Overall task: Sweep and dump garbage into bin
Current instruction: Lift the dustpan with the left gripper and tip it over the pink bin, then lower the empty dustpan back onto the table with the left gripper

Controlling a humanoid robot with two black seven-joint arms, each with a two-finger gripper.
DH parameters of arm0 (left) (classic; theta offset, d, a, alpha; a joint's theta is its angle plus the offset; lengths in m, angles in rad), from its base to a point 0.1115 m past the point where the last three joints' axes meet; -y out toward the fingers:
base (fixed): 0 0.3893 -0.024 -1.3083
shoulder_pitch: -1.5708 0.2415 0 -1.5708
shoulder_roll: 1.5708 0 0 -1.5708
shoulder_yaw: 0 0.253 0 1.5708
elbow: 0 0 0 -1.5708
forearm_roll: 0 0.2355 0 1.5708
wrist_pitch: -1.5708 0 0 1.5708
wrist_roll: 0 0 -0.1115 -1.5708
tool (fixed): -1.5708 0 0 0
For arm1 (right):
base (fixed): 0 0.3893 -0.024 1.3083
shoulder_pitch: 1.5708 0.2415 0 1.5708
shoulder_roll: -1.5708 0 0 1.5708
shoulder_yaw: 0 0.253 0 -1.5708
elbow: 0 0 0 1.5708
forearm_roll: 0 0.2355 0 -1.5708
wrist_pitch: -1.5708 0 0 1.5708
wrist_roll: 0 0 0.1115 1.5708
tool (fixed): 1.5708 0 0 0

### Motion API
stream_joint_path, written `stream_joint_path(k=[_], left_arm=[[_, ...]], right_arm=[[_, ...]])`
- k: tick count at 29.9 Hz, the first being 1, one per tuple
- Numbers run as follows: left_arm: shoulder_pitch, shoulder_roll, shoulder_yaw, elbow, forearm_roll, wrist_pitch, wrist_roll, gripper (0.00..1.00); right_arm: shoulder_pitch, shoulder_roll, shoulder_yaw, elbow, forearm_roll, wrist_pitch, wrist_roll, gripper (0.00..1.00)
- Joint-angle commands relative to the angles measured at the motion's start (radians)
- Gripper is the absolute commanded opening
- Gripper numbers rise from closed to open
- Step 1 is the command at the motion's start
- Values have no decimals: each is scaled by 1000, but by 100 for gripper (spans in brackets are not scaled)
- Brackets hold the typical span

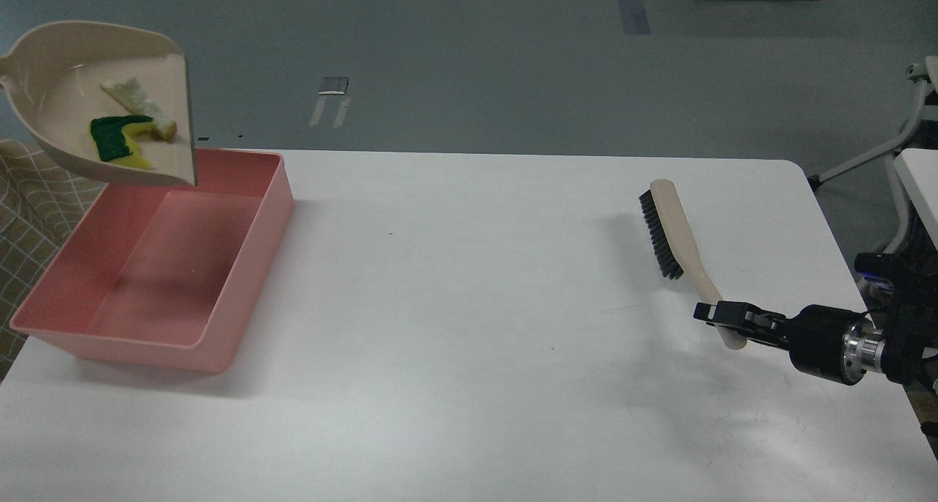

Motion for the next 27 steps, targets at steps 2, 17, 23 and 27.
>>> stream_joint_path(k=[2,17,23,27], left_arm=[[10,-8,113,182,9,2,-15,0],[-171,94,204,245,80,-30,-15,0],[-315,87,199,245,41,-147,-15,0],[-424,72,194,243,-8,-225,-15,0]], right_arm=[[-1,-1,0,0,0,0,0,0],[-1,14,0,1,0,0,-3,0],[-1,11,2,0,0,0,-3,0],[0,12,3,1,0,2,-3,0]])
